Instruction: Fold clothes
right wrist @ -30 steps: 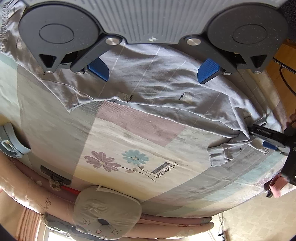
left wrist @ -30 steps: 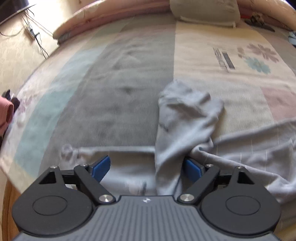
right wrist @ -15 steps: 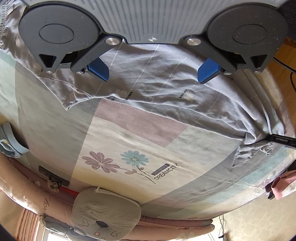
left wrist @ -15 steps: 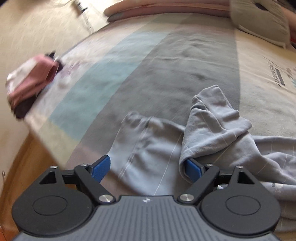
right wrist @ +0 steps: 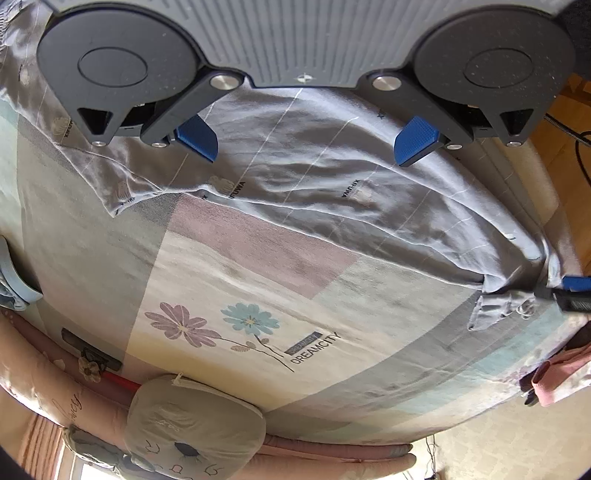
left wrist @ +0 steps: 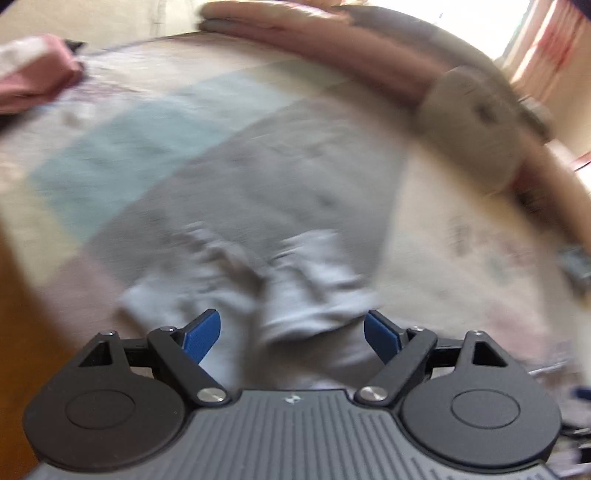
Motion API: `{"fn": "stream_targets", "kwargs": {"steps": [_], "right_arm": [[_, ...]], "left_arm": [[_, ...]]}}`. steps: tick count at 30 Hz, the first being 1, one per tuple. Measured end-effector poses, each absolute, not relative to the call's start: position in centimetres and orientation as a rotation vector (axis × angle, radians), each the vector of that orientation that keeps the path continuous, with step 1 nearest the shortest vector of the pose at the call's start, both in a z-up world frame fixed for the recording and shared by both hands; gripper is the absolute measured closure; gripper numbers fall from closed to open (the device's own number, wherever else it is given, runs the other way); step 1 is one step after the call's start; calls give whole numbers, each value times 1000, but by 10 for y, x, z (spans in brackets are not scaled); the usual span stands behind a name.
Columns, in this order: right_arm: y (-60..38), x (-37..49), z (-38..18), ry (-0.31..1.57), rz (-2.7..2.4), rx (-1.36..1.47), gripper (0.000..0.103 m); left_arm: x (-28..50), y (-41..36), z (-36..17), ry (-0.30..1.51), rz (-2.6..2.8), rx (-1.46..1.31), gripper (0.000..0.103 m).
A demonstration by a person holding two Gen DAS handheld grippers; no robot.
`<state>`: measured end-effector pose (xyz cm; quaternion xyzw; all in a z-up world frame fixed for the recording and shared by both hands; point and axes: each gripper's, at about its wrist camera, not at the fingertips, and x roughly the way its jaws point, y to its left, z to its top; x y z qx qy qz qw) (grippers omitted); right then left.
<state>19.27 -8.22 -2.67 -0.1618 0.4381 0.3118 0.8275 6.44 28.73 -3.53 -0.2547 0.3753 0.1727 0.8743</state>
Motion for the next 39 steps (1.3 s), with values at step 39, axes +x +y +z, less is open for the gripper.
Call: {"fn": "stream_targets", "kwargs": {"steps": [39], "right_arm": [[-54,184,-33,973,555,-288,0]], "left_arm": [[173,271,-82,977,-101,-722,13]]}}
